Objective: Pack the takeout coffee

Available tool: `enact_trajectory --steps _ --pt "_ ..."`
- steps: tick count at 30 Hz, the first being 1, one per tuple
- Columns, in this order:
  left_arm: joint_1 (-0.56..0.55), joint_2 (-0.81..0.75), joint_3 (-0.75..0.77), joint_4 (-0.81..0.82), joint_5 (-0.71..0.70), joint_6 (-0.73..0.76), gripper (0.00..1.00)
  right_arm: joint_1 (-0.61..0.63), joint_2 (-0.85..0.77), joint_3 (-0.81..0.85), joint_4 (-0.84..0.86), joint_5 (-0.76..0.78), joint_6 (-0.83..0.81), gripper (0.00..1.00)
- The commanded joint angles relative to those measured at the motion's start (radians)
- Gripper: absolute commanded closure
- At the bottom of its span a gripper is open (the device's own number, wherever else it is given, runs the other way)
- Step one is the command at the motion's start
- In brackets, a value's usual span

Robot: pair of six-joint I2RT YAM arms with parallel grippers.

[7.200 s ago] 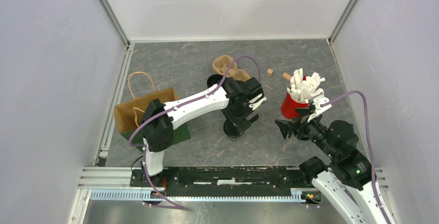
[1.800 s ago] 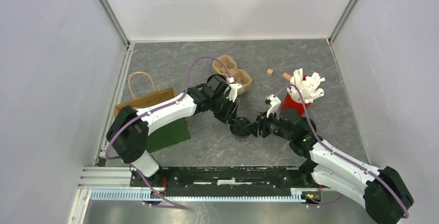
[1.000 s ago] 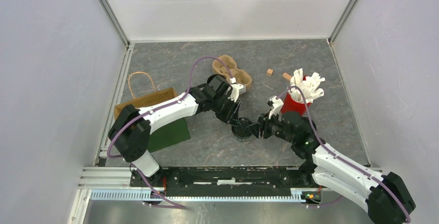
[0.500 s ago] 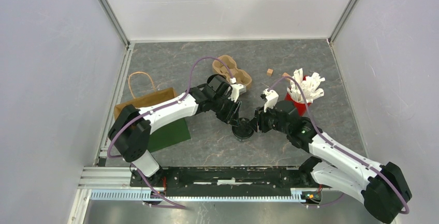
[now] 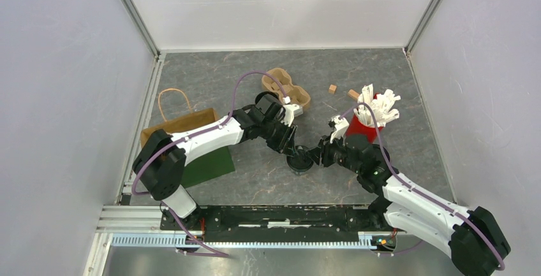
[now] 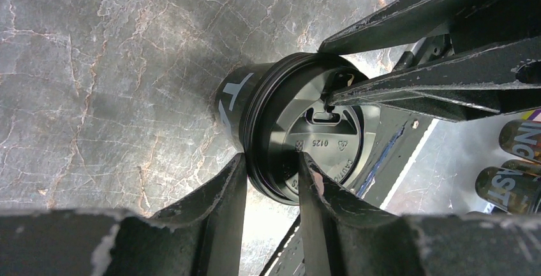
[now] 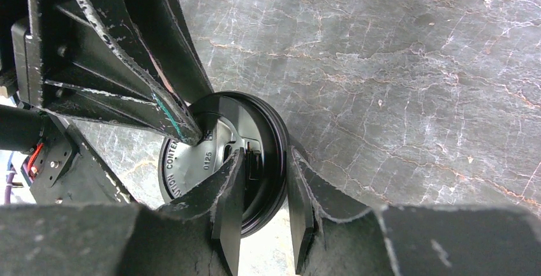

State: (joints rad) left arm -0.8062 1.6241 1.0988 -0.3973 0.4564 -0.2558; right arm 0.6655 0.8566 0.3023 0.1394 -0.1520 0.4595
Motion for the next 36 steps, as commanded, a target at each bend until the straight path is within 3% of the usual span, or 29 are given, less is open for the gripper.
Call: enact_trajectory --steps 1,6,15,16,18,22,25,36 --pt "-0.008 0.036 -0.036 -0.084 -0.063 -0.011 0.6 0.0 0.012 -0.015 -0.127 -0.001 -0.016 0.65" --pt "-0.008 0.022 0.084 -0.131 -0.056 -0.005 0.47 0.0 0.022 0.119 -0.227 0.008 -0.065 0.57" --pt "-0.007 -0.012 0.397 -0.298 -0.239 0.018 0.28 0.001 -0.011 0.258 -0.355 -0.008 -0.131 0.21" --pt "-0.007 -0.02 0.428 -0.319 -0.279 0.017 0.25 0.003 -0.012 0.269 -0.369 -0.013 -0.141 0.18" --pt "-0.004 -0.044 0.473 -0.354 -0.361 0.02 0.01 0.012 -0.014 0.294 -0.395 -0.008 -0.163 0.1" --pt "-0.005 -0.117 0.533 -0.417 -0.581 0.04 0.0 0.053 -0.016 0.346 -0.44 0.055 -0.191 0.02" --pt "-0.005 -0.193 0.562 -0.458 -0.698 0.059 0.0 0.103 0.02 0.394 -0.477 0.112 -0.212 0.02" --pt "-0.005 -0.384 0.547 -0.616 -0.795 0.127 0.0 0.315 0.193 0.509 -0.525 0.348 -0.264 0.02"
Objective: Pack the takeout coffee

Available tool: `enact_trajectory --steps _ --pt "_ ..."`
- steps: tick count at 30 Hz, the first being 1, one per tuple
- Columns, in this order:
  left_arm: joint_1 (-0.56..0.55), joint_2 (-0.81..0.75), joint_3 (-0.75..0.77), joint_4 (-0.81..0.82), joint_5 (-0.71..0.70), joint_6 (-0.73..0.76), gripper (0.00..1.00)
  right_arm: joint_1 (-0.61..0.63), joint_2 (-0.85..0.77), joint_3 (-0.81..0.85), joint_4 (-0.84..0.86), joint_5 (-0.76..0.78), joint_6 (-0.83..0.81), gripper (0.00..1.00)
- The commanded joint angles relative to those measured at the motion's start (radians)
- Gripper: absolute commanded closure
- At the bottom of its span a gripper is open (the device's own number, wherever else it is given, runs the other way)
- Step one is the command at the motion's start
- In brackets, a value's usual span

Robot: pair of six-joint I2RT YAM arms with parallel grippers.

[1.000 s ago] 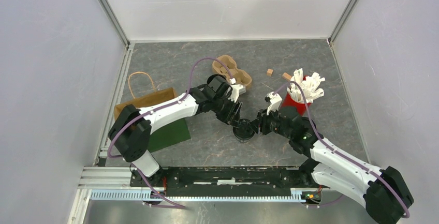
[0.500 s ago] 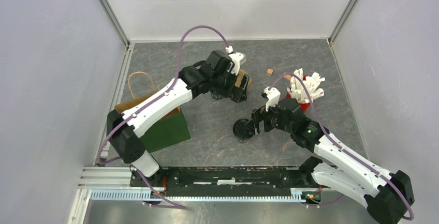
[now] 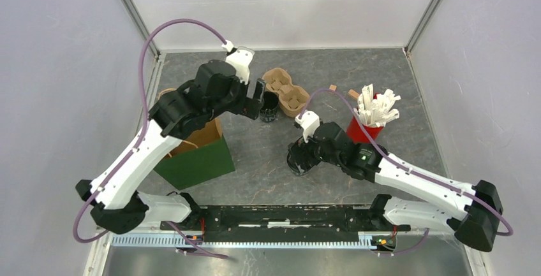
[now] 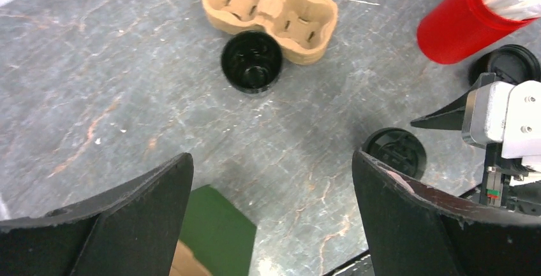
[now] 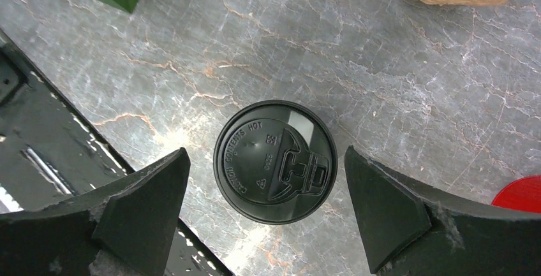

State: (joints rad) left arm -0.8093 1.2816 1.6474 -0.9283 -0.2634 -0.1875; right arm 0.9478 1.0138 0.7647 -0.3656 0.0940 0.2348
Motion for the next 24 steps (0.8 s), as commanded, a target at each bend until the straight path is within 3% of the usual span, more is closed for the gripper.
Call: enact_trajectory --steps 1,10,19,24 --pt "-0.002 -0.059 -0.016 -0.089 -0.089 0.052 0.0 0.039 0.046 0.048 -0.021 0.108 -0.042 0.02" --pt "-0.002 -0.136 -0.053 -0.172 -0.125 0.008 0.02 0.073 0.145 0.031 -0.007 0.114 -0.069 0.05" --pt "-0.002 -0.133 -0.049 -0.241 -0.161 -0.025 0.09 0.093 0.157 -0.021 0.026 0.114 -0.059 0.24" --pt "-0.001 -0.143 -0.032 -0.247 -0.175 -0.052 0.11 0.091 0.17 -0.028 0.027 0.117 -0.063 0.25"
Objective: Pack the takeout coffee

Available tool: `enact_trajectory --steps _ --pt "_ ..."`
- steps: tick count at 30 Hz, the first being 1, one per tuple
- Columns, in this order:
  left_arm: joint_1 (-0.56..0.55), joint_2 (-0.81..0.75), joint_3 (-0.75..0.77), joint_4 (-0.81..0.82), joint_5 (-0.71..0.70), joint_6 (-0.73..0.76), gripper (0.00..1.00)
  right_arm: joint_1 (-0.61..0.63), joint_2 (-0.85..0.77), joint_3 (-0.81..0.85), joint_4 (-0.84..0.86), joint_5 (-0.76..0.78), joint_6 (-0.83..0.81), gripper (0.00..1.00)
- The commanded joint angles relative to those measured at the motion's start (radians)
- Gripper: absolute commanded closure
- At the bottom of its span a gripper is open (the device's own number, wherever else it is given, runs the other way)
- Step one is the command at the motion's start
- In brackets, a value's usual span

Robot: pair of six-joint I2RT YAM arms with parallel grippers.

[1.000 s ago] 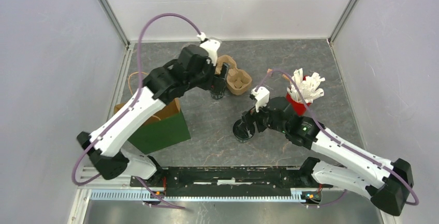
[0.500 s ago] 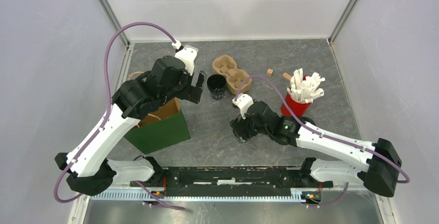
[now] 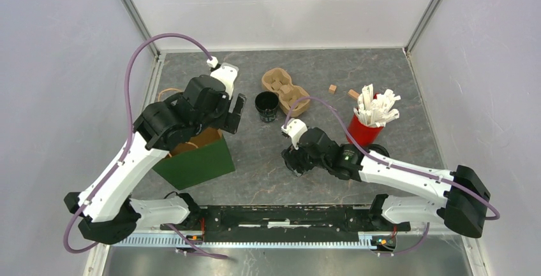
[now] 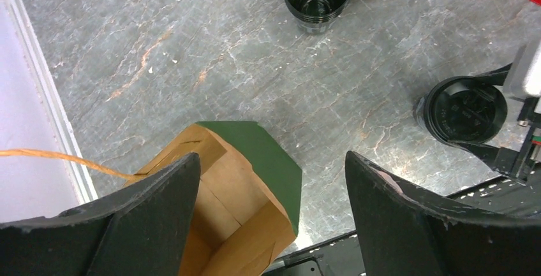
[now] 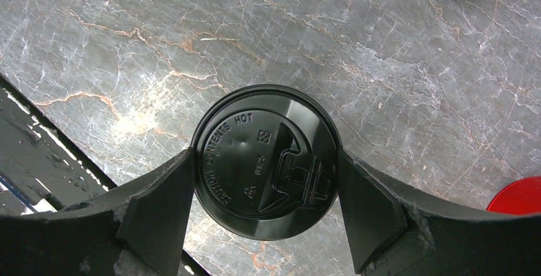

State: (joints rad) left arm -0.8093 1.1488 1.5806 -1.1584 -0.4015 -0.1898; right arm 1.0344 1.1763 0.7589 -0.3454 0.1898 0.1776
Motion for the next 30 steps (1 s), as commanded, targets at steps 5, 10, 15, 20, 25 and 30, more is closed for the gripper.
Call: enact_trajectory --steps 5,10,15,20,25,30 --pt "-0.001 0.027 0.042 -0.035 0.061 -0.068 0.16 -0.045 -0.015 -0.026 0.013 0.017 -0.008 0.25" --pt "-0.001 0.065 0.043 -0.047 0.092 -0.063 0.18 -0.177 -0.022 0.003 -0.029 -0.006 -0.016 0.25" --pt "-0.001 0.077 0.08 -0.038 0.158 0.0 0.16 -0.307 -0.03 0.002 -0.04 -0.023 -0.049 0.24" --pt "-0.001 0.102 0.108 -0.039 0.135 0.038 0.14 -0.411 -0.005 0.028 -0.047 -0.039 -0.072 0.23" --pt "-0.001 0.099 0.11 -0.029 0.12 0.053 0.13 -0.465 0.007 0.03 -0.044 -0.061 -0.089 0.23" --pt "-0.001 0.073 0.078 -0.009 0.119 0.053 0.12 -0.479 0.015 0.045 -0.047 -0.09 -0.095 0.14"
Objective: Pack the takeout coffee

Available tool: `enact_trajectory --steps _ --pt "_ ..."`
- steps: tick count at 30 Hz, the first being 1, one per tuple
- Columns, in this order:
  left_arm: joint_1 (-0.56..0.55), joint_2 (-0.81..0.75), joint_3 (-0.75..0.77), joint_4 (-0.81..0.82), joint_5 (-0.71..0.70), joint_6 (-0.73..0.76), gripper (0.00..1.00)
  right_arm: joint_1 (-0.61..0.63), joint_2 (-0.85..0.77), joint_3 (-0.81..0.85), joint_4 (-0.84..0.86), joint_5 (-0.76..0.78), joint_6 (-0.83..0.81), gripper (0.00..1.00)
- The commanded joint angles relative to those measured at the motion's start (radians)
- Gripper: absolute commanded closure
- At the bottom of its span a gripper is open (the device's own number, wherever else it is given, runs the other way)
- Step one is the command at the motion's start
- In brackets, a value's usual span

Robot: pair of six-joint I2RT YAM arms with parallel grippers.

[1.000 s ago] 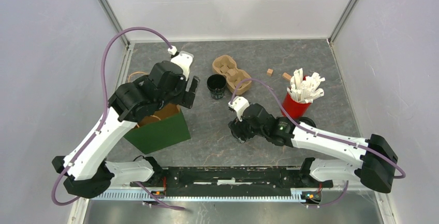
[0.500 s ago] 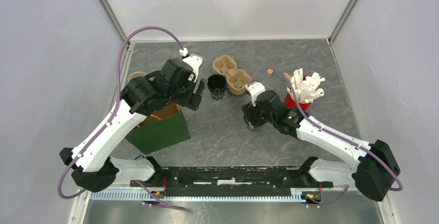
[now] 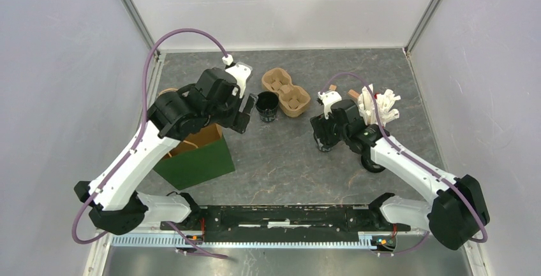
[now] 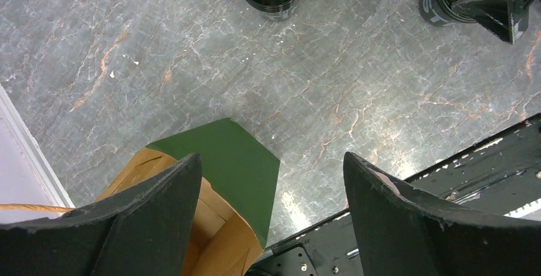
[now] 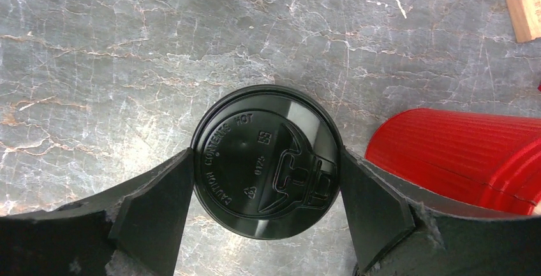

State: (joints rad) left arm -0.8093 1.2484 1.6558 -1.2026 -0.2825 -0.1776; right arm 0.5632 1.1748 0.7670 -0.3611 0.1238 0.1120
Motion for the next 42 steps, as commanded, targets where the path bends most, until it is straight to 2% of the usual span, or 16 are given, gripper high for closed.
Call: enact_trajectory --steps 1,4,14,18,20,25,30,36,42 --pt "-0.001 -0.038 -0.017 0.049 0.014 0.041 0.12 -0.009 0.015 0.043 -0.036 -0.021 -0.031 0.1" --pt "0.0 -0.062 -0.051 0.07 0.03 0.04 0.1 -0.01 0.011 0.074 -0.056 -0.01 -0.033 0.02" --pt "-0.001 -0.088 -0.035 0.102 -0.01 0.053 0.06 -0.009 0.027 0.203 -0.129 -0.005 -0.041 0.02" --pt "-0.001 -0.144 -0.056 0.158 -0.003 0.058 0.03 -0.008 0.065 0.269 -0.079 -0.104 -0.041 0.02" --pt "-0.001 -0.18 -0.071 0.194 -0.004 0.056 0.0 -0.006 0.104 0.315 -0.038 -0.109 -0.042 0.04" --pt "-0.001 -0.298 -0.169 0.346 0.007 0.059 0.0 -0.006 0.238 0.432 0.11 -0.116 -0.082 0.1" --pt "-0.001 -0.394 -0.264 0.425 -0.007 0.12 0.0 -0.003 0.417 0.541 0.203 -0.101 -0.103 0.18" --pt "-0.001 -0.422 -0.306 0.406 -0.041 0.158 0.0 -0.001 0.612 0.695 0.208 -0.097 -0.156 0.24" --pt "-0.001 -0.356 -0.267 0.287 -0.167 0.109 0.0 -0.001 0.703 0.725 0.265 -0.099 -0.206 0.33"
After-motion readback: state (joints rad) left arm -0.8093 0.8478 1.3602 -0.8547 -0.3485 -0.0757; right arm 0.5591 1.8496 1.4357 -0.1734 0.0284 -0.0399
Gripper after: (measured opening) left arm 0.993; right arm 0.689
